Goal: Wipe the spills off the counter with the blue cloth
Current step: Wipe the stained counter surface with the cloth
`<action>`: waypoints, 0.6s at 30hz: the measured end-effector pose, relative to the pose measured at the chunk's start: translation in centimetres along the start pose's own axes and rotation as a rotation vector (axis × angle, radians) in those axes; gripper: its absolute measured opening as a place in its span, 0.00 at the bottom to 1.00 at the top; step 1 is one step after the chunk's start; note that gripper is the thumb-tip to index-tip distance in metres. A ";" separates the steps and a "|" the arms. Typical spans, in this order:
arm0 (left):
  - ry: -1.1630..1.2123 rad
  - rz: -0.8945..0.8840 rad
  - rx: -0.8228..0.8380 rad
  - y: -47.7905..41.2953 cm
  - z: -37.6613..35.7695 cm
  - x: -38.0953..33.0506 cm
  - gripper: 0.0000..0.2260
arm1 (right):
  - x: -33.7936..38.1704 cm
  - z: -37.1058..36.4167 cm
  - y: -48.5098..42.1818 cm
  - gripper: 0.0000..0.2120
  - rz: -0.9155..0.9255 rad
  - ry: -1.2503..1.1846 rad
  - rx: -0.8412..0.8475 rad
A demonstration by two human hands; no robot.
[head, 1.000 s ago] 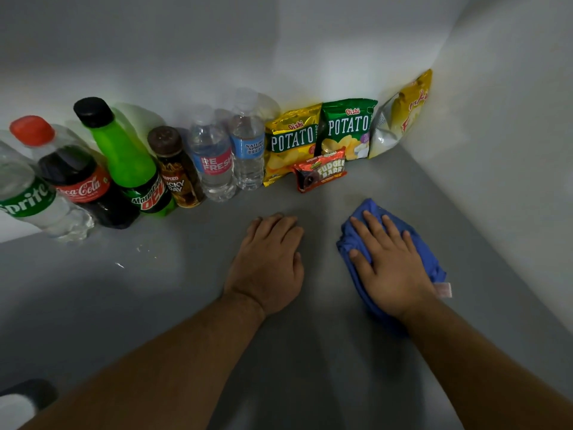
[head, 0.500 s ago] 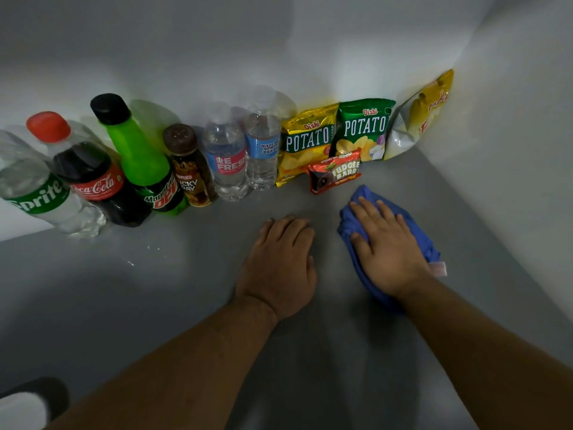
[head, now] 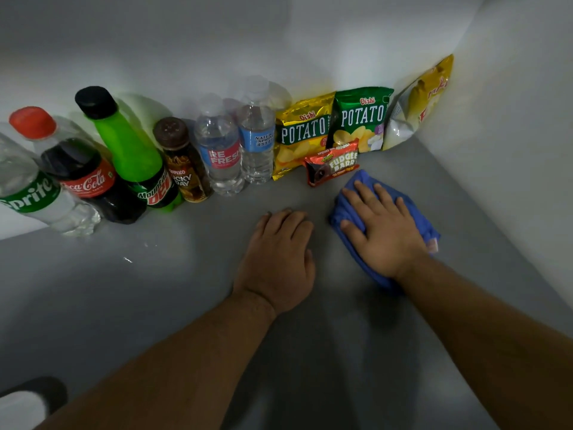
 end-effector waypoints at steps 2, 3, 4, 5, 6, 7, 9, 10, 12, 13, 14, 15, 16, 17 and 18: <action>-0.002 -0.008 -0.001 0.0 0.1 0.0 0.21 | -1.3 0.0 0.3 0.35 -0.085 -0.005 -0.016; 0.000 -0.009 -0.005 0.0 0.1 0.0 0.21 | -1.6 -0.1 1.0 0.34 -0.136 -0.009 -0.031; 0.001 -0.009 -0.008 0.0 0.2 0.0 0.21 | -1.4 -0.4 2.0 0.34 -0.178 -0.004 -0.047; -0.002 -0.006 -0.008 0.0 0.2 0.0 0.20 | -0.8 -0.8 3.1 0.34 -0.198 0.011 -0.056; -0.003 -0.004 -0.008 0.0 0.2 0.0 0.21 | 0.0 -1.2 4.0 0.35 -0.195 0.023 -0.052; 0.000 -0.003 -0.009 0.0 0.3 -0.1 0.20 | 0.8 -1.5 4.7 0.35 -0.175 0.021 -0.039; 0.001 -0.001 -0.011 0.0 0.4 -0.2 0.20 | 1.1 -1.5 4.4 0.36 -0.115 -0.003 -0.020; 0.000 0.002 -0.005 0.0 0.5 -0.3 0.20 | 0.7 -1.2 3.7 0.36 -0.084 -0.012 -0.013; 0.010 0.013 0.018 0.0 0.6 -0.3 0.20 | -0.9 -0.3 1.9 0.35 -0.027 -0.011 -0.008; 0.020 0.021 0.026 0.0 0.7 -0.3 0.20 | -1.9 0.2 1.1 0.35 -0.019 -0.013 -0.009; 0.035 0.032 0.030 0.0 0.7 -0.3 0.20 | -2.8 0.5 0.5 0.35 -0.028 -0.015 -0.015; 0.055 0.044 0.028 0.0 0.8 -0.3 0.19 | -3.6 0.7 0.3 0.35 -0.046 -0.018 -0.033; 0.079 0.057 0.021 -0.1 0.8 -0.3 0.18 | -4.2 0.8 0.4 0.35 -0.071 -0.021 -0.060; 0.098 0.070 0.015 -0.1 0.8 -0.3 0.18 | -4.7 0.8 0.7 0.35 -0.105 -0.023 -0.087; 0.105 0.082 0.009 -0.1 0.8 -0.5 0.18 | -4.8 0.6 1.3 0.35 -0.151 -0.024 -0.109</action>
Point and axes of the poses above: each hand's wrist, its own y-axis away from the middle knuckle, its own z-axis out of the back of the hand, x = y × z, the point moved 2 cm from there along -y, towards the middle knuckle, and after that the axes turned 9 degrees about z, right-handed, at the moved point
